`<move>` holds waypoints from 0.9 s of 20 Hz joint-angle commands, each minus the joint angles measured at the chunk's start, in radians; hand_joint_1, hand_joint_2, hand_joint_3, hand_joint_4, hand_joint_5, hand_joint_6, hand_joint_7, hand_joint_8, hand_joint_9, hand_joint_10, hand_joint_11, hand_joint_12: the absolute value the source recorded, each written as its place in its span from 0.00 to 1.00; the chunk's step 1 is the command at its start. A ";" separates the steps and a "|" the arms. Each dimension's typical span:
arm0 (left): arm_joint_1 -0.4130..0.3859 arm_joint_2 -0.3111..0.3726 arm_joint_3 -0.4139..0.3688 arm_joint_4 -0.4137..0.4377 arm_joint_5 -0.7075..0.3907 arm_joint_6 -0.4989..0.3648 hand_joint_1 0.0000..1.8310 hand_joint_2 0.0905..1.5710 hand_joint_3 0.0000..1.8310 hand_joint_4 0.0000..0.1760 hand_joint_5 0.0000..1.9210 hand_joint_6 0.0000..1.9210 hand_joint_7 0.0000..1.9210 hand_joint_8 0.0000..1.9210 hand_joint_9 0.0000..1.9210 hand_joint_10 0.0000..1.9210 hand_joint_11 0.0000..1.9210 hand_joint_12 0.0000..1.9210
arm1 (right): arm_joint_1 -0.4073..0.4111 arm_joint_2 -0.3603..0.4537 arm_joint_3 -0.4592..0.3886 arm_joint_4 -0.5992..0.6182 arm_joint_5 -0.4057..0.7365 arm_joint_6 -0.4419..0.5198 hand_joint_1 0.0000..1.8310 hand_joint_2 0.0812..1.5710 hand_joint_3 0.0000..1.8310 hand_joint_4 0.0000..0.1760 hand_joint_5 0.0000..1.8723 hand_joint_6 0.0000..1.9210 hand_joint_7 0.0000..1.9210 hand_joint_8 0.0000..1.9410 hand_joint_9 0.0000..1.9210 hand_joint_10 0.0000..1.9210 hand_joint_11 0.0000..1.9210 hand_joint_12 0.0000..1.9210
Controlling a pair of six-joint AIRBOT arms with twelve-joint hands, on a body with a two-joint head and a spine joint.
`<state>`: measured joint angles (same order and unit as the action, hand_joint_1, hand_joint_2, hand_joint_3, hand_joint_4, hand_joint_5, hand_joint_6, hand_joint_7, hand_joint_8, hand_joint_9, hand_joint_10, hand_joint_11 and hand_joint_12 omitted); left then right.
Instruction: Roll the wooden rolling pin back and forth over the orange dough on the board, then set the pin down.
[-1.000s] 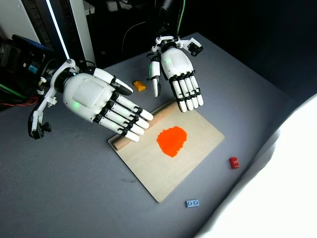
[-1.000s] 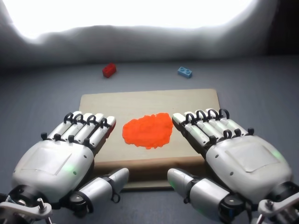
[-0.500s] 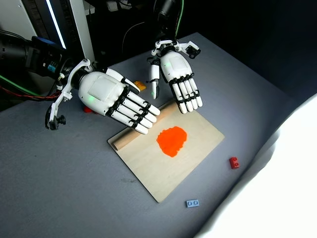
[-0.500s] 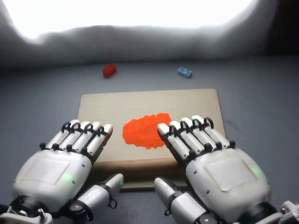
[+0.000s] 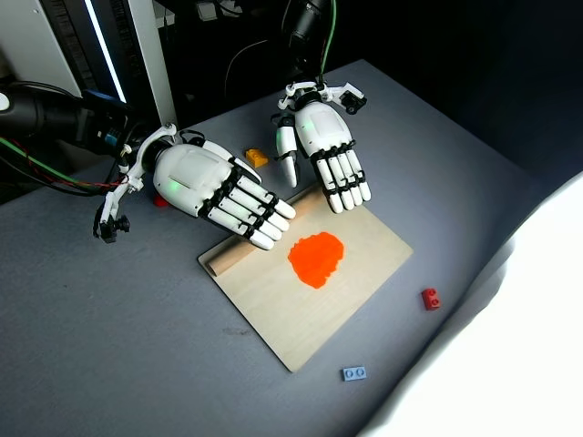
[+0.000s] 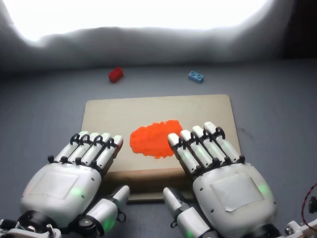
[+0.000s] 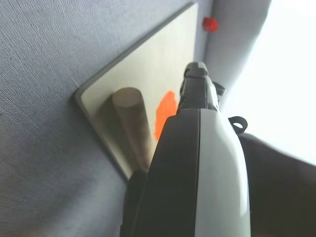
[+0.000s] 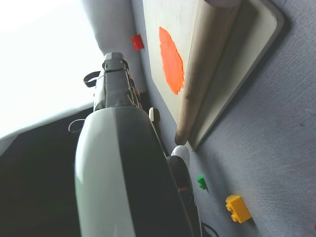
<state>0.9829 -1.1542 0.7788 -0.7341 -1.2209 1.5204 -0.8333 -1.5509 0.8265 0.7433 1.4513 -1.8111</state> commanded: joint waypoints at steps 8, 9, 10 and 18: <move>0.009 -0.034 0.016 0.057 -0.100 -0.006 0.00 0.99 0.02 0.00 0.00 0.00 0.00 0.00 0.00 0.00 0.00 0.00 | -0.025 -0.066 0.073 -0.102 0.110 0.021 0.00 1.00 0.03 0.00 0.06 0.01 0.04 0.00 0.02 0.00 0.00 0.00; 0.010 -0.038 0.017 0.057 -0.100 -0.006 0.00 0.99 0.02 0.00 0.00 0.00 0.00 0.00 0.00 0.00 0.00 0.00 | -0.030 -0.073 0.073 -0.102 0.109 0.035 0.00 1.00 0.03 0.00 0.06 0.01 0.04 0.00 0.02 0.00 0.00 0.00; 0.012 -0.040 0.019 0.057 -0.100 -0.006 0.00 0.99 0.02 0.00 0.00 0.00 0.00 0.00 0.00 0.00 0.00 0.00 | -0.034 -0.079 0.073 -0.101 0.109 0.039 0.00 1.00 0.03 0.00 0.05 0.00 0.04 0.00 0.01 0.00 0.00 0.00; 0.012 -0.057 0.036 0.057 -0.101 -0.008 0.00 1.00 0.01 0.00 0.00 0.00 0.00 0.00 0.00 0.00 0.00 0.00 | -0.032 -0.094 0.082 -0.044 0.081 0.043 0.00 1.00 0.02 0.00 0.05 0.00 0.04 0.00 0.01 0.00 0.00 0.00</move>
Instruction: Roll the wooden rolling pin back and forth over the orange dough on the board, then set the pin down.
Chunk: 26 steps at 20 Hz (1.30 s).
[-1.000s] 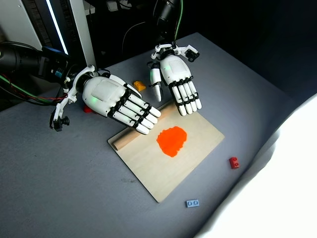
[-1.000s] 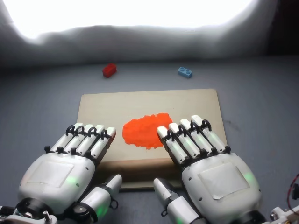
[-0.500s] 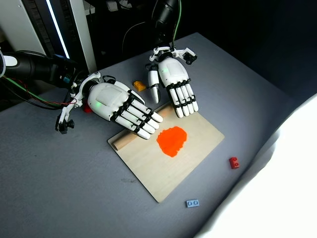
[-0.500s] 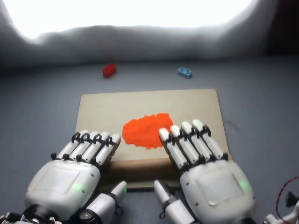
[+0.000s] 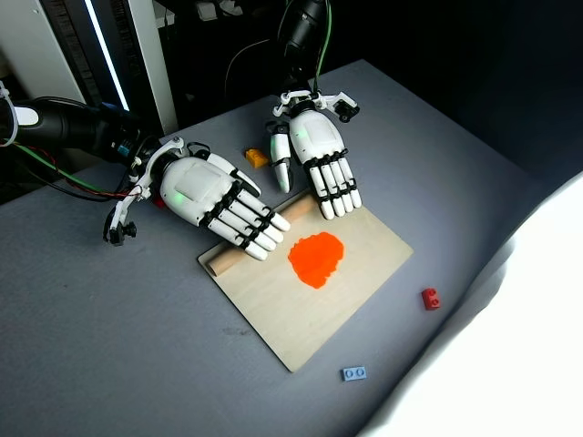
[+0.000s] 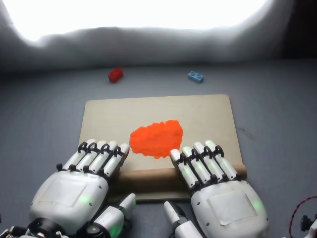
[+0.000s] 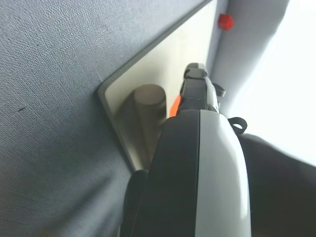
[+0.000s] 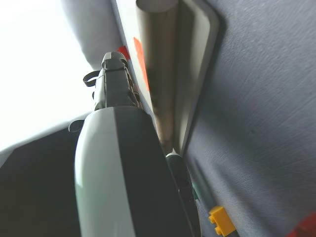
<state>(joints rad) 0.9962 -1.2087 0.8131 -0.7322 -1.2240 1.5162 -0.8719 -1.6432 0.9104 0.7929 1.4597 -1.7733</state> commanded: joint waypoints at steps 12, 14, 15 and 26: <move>-0.021 -0.018 0.022 0.038 -0.098 -0.023 0.00 1.00 0.01 0.00 0.00 0.00 0.00 0.00 0.00 0.00 0.00 0.00 | 0.014 -0.011 0.003 -0.038 0.043 0.015 0.00 1.00 0.01 0.00 0.06 0.00 0.05 0.00 0.01 0.00 0.00 0.00; -0.022 -0.019 0.023 0.036 -0.098 -0.024 0.00 1.00 0.01 0.00 0.00 0.00 0.00 0.00 0.00 0.00 0.00 0.00 | 0.014 -0.012 0.005 -0.038 0.043 0.016 0.00 1.00 0.01 0.00 0.06 0.00 0.05 0.00 0.02 0.01 0.00 0.00; -0.022 -0.019 0.024 0.035 -0.098 -0.024 0.00 1.00 0.01 0.00 0.00 0.00 0.00 0.00 0.00 0.00 0.00 0.00 | 0.014 -0.012 0.007 -0.038 0.042 0.016 0.00 1.00 0.01 0.00 0.07 0.01 0.06 0.01 0.03 0.01 0.00 0.00; -0.045 -0.053 0.053 0.021 -0.089 -0.034 0.00 0.99 0.01 0.00 0.00 0.00 0.00 0.00 0.00 0.00 0.00 0.00 | 0.027 -0.012 0.059 -0.038 0.005 0.040 0.00 1.00 0.02 0.00 0.06 0.00 0.06 0.00 0.04 0.01 0.01 0.01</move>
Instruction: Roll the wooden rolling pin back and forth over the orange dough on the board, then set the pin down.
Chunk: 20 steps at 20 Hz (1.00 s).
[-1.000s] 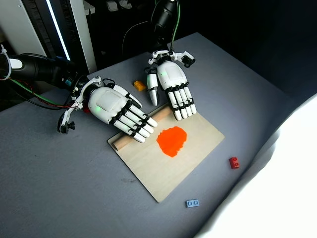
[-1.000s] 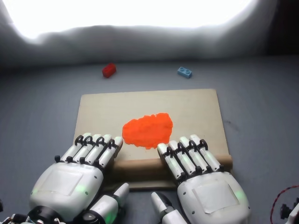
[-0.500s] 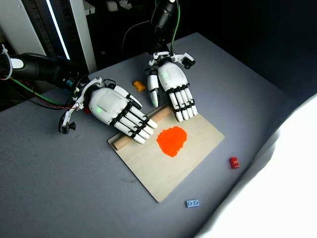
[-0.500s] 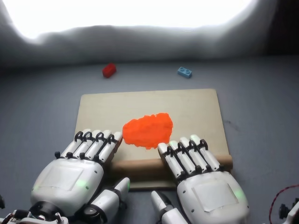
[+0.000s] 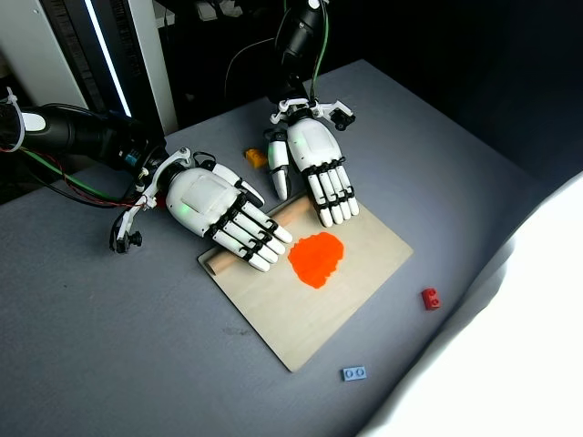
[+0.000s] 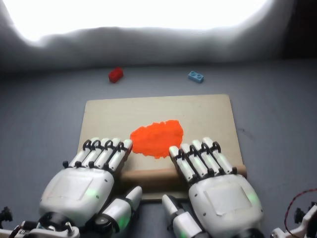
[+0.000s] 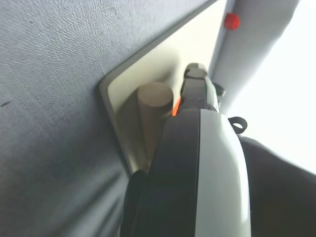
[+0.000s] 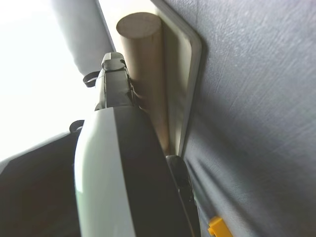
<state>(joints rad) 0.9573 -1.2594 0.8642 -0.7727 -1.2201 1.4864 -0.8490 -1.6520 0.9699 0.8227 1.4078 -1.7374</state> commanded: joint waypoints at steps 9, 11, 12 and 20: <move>-0.021 -0.003 0.026 0.049 -0.079 -0.012 0.00 1.00 0.01 0.00 0.00 0.00 0.00 0.00 0.00 0.00 0.00 0.00 | 0.021 -0.003 0.047 -0.068 0.029 0.031 0.00 1.00 0.02 0.00 0.07 0.00 0.07 0.00 0.04 0.00 0.00 0.01; -0.022 -0.006 0.031 0.042 -0.078 -0.013 0.00 1.00 0.01 0.00 0.00 0.00 0.00 0.00 0.00 0.00 0.00 0.00 | 0.023 -0.004 0.060 -0.068 0.021 0.036 0.00 1.00 0.02 0.00 0.07 0.01 0.07 0.00 0.05 0.01 0.01 0.02; -0.022 -0.008 0.034 0.039 -0.078 -0.013 0.00 1.00 0.01 0.00 0.00 0.00 0.00 0.00 0.00 0.00 0.00 0.00 | 0.025 -0.005 0.067 -0.068 0.019 0.040 0.00 1.00 0.02 0.00 0.08 0.00 0.07 0.00 0.05 0.00 0.00 0.03; -0.034 -0.033 0.063 0.011 -0.070 -0.021 0.00 1.00 0.03 0.00 0.00 0.00 0.00 0.00 0.00 0.00 0.00 0.00 | 0.040 -0.006 0.098 -0.068 0.001 0.060 0.00 1.00 0.02 0.00 0.08 0.00 0.08 0.00 0.05 0.00 0.00 0.06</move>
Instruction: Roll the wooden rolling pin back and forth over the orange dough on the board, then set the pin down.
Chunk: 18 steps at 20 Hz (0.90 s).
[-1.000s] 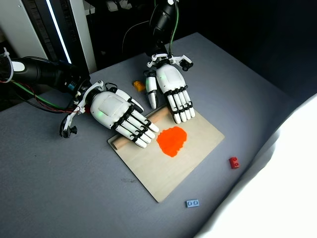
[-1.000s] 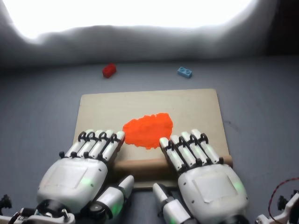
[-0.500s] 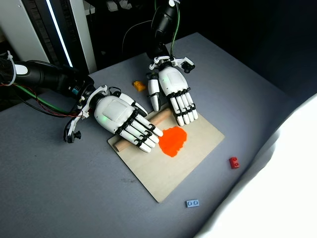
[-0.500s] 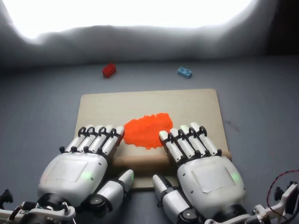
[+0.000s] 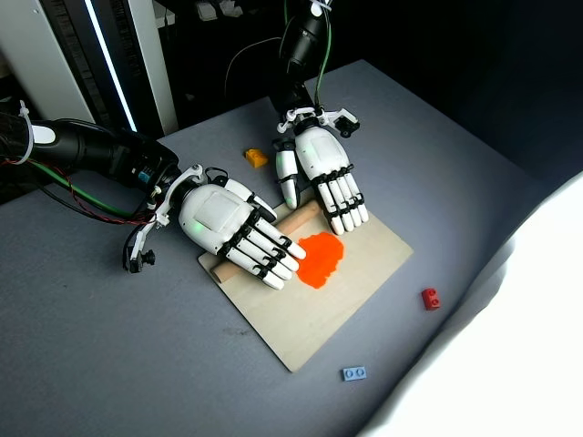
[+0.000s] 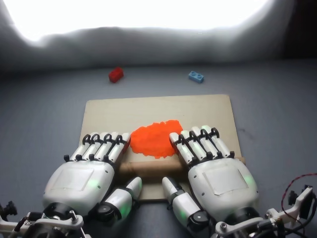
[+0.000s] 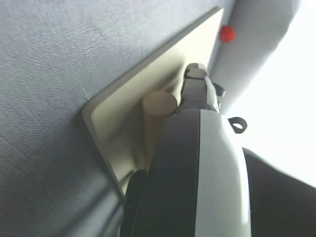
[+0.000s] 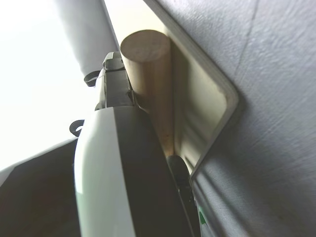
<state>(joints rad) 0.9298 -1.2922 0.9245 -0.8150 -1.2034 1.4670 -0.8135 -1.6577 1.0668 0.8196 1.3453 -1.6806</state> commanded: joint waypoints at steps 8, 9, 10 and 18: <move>-0.029 -0.007 0.036 0.026 -0.062 -0.002 0.00 1.00 0.03 0.00 0.00 0.00 0.00 0.00 0.00 0.00 0.00 0.00 | 0.018 -0.005 0.045 -0.064 0.031 0.026 0.00 1.00 0.02 0.00 0.08 0.00 0.08 0.00 0.05 0.00 0.00 0.06; -0.033 -0.009 0.039 0.025 -0.062 -0.002 0.00 1.00 0.03 0.00 0.00 0.00 0.00 0.00 0.00 0.00 0.00 0.00 | 0.020 -0.007 0.050 -0.064 0.027 0.030 0.00 1.00 0.02 0.00 0.09 0.01 0.08 0.00 0.05 0.00 0.00 0.06; -0.035 -0.011 0.041 0.025 -0.059 -0.002 0.00 1.00 0.03 0.00 0.00 0.00 0.00 0.00 0.00 0.00 0.00 0.00 | 0.022 -0.008 0.053 -0.064 0.025 0.031 0.00 1.00 0.02 0.00 0.09 0.00 0.08 0.00 0.05 0.00 0.00 0.03; -0.059 -0.027 0.069 0.007 -0.042 0.001 0.00 1.00 0.03 0.00 0.00 0.00 0.00 0.00 0.00 0.00 0.00 0.00 | 0.039 -0.011 0.079 -0.060 0.015 0.042 0.00 1.00 0.02 0.00 0.08 0.00 0.07 0.00 0.04 0.00 0.00 0.00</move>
<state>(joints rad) 0.8753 -1.3186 0.9901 -0.8474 -1.1595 1.4670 -0.7799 -1.6665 1.1481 0.8307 1.2907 -1.6440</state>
